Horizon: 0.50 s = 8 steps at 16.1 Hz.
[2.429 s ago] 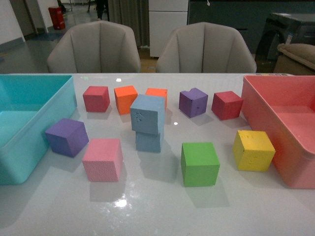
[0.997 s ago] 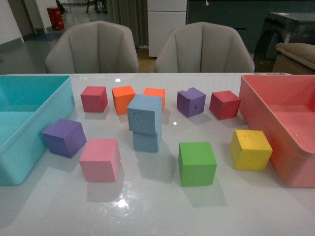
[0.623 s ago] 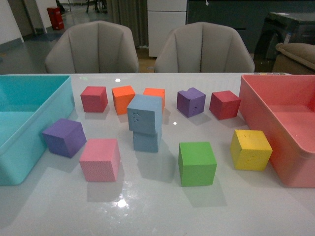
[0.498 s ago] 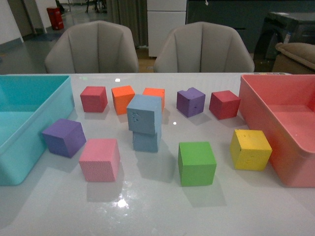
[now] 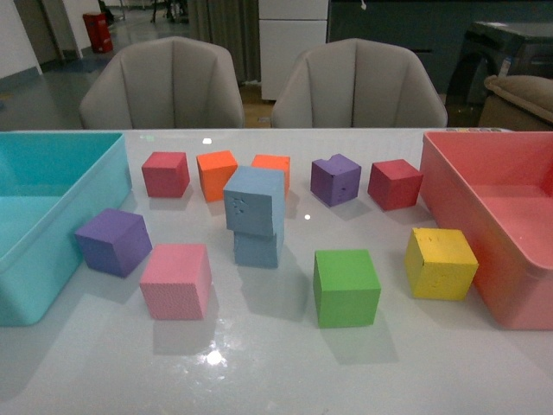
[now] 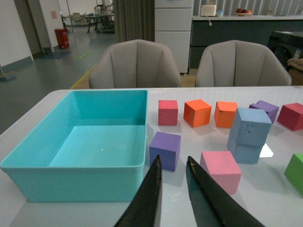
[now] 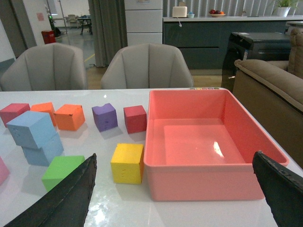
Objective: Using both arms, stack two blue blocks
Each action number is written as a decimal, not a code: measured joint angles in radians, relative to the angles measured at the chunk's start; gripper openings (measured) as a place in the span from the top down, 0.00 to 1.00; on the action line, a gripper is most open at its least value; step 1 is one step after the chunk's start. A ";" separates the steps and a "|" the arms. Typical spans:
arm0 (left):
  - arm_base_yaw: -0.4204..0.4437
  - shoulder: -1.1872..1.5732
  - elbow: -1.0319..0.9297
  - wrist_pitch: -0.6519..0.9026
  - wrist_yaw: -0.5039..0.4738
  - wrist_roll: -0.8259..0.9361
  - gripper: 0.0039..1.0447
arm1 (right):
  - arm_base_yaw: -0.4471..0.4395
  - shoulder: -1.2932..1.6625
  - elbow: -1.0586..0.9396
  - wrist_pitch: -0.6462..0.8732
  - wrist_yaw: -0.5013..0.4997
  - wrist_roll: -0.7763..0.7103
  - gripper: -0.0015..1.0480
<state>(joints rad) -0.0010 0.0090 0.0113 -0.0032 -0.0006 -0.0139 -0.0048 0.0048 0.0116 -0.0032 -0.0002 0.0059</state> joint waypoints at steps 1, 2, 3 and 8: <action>0.000 0.000 0.000 0.000 0.000 0.000 0.73 | 0.000 0.000 0.000 0.000 0.000 0.000 0.06; 0.000 0.000 0.000 0.000 0.000 0.000 0.64 | 0.000 0.000 0.000 0.000 0.000 0.000 0.06; 0.000 0.000 0.000 0.000 0.000 0.000 0.50 | 0.000 0.000 0.000 0.000 0.000 0.000 0.06; 0.000 0.000 0.000 0.000 0.000 0.001 0.04 | 0.000 0.000 0.000 0.000 0.000 0.000 0.06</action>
<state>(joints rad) -0.0010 0.0093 0.0113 -0.0032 -0.0006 -0.0128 -0.0048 0.0048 0.0116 -0.0032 0.0002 0.0059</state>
